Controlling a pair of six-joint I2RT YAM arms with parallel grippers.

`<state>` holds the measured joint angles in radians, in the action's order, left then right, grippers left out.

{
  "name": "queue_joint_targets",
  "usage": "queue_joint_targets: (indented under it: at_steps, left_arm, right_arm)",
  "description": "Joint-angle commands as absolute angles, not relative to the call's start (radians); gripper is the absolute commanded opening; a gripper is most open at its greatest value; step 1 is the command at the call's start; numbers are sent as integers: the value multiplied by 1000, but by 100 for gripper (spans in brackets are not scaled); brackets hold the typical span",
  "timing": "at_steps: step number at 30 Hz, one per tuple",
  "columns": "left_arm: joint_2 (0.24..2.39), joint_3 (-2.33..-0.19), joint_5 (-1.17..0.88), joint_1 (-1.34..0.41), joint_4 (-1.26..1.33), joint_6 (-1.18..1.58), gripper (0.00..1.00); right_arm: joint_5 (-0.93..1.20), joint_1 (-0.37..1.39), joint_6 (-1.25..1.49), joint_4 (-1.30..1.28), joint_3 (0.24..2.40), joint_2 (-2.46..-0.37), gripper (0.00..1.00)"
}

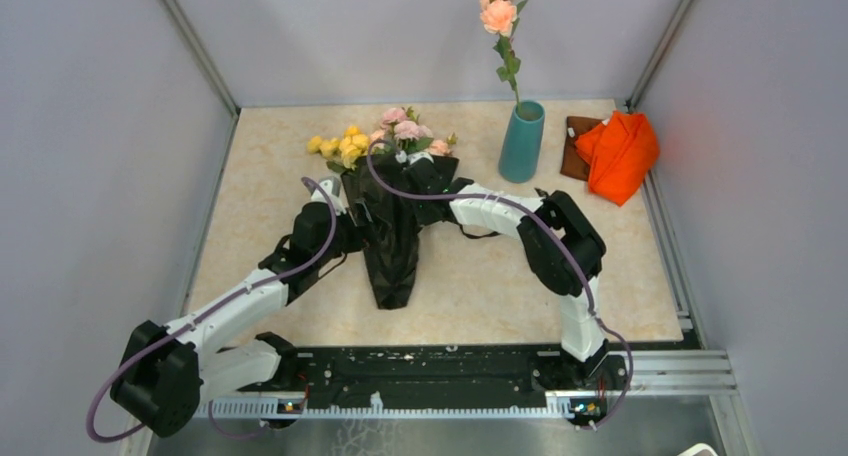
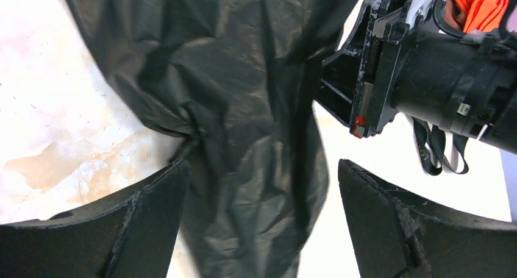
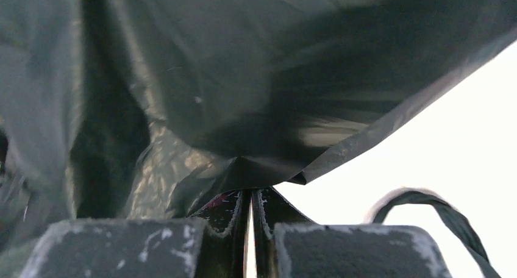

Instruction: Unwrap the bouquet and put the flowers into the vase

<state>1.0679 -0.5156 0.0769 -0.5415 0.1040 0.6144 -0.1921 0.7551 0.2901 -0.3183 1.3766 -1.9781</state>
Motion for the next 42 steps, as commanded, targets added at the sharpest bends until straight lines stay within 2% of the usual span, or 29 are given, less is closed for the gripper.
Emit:
queue_joint_targets:
  at_steps: [1,6,8,11,13,21,26,29,34,42]
  left_arm:
    - [1059,-505,75,-544,114,616,97]
    - [1045,-518,89,-545,86,602,97]
    - [1043,-516,90,-544,86,598,97]
    - [1051,-513,88,-544,100,600,97]
    - [1064,-511,82,-543,119,599,97]
    - [1208,-607,182,-548,99,452,97]
    - [1176,-650,197,-637,71,391,97]
    - [1183,-736,323,-755,-11,334,98]
    - [1313,-877,585,-927,-143,260,97]
    - [1578,-1025,1080,-1041,-349,379,91]
  right_arm:
    - [-202,800,290,-326,1468,-2002,0]
    - [-279,797,301,-342,1446,-1952,0]
    - [-304,789,314,-353,1422,-1907,9]
    - [-314,777,325,-353,1376,-1836,28]
    - [-318,775,325,-359,1359,-1802,34]
    - [-329,774,328,-375,1333,-1736,35]
    - [-354,768,333,-369,1300,-1697,35]
    - [-341,740,367,-359,1258,-1654,34]
    - [-317,687,422,-315,1146,-1513,34]
    - [-378,660,438,-371,1042,-1230,34]
